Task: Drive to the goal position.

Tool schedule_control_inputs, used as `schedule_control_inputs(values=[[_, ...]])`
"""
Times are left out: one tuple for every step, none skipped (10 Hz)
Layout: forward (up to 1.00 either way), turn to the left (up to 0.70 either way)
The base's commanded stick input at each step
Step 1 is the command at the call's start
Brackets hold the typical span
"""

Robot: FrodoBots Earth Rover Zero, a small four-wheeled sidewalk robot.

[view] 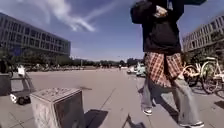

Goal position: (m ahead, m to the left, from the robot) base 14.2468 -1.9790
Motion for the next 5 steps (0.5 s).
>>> schedule_control_inputs(values=[[0.7,0.07],[0.7,0.07],[0.7,0.07],[0.7,0.07],[0.7,0.07]])
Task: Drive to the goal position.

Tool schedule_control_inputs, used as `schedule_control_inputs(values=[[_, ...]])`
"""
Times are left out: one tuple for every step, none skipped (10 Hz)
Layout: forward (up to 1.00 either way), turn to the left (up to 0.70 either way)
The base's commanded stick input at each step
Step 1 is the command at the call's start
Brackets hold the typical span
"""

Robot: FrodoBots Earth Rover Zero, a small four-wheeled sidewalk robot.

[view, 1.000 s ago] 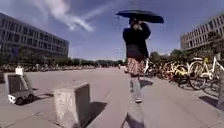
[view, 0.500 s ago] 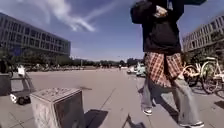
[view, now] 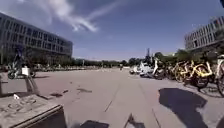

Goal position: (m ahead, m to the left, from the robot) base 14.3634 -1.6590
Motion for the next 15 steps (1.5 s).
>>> schedule_control_inputs(values=[[0.7,0.07],[0.7,0.07],[0.7,0.07],[0.7,0.07],[0.7,0.07],[0.7,0.07],[0.7,0.07],[0.7,0.07],[0.7,0.07],[0.7,0.07],[0.7,0.07],[0.7,0.07],[0.7,0.07],[0.7,0.04],[0.7,-0.07]])
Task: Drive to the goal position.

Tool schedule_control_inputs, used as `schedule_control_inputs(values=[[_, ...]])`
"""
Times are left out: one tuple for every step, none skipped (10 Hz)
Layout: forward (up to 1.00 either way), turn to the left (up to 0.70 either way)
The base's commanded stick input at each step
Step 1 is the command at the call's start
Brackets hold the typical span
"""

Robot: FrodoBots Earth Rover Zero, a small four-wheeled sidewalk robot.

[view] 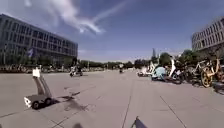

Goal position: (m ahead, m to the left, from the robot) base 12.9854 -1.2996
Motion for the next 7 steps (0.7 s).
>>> schedule_control_inputs(values=[[0.7,-0.07],[0.7,-0.07],[0.7,-0.07],[0.7,-0.07],[0.7,-0.07],[0.7,-0.07],[0.7,-0.07]])
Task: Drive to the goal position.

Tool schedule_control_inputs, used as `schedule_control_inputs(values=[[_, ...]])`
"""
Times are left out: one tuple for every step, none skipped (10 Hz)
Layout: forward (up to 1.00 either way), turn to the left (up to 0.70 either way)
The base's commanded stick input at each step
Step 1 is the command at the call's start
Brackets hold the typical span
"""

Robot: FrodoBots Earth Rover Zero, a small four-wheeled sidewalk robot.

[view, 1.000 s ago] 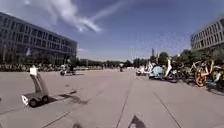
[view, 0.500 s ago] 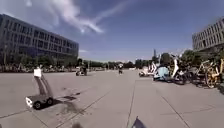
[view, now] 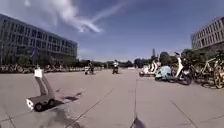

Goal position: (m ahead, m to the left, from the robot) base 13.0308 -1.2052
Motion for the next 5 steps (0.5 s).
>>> schedule_control_inputs(values=[[0.7,-0.07],[0.7,-0.07],[0.7,-0.07],[0.7,-0.07],[0.7,-0.07]])
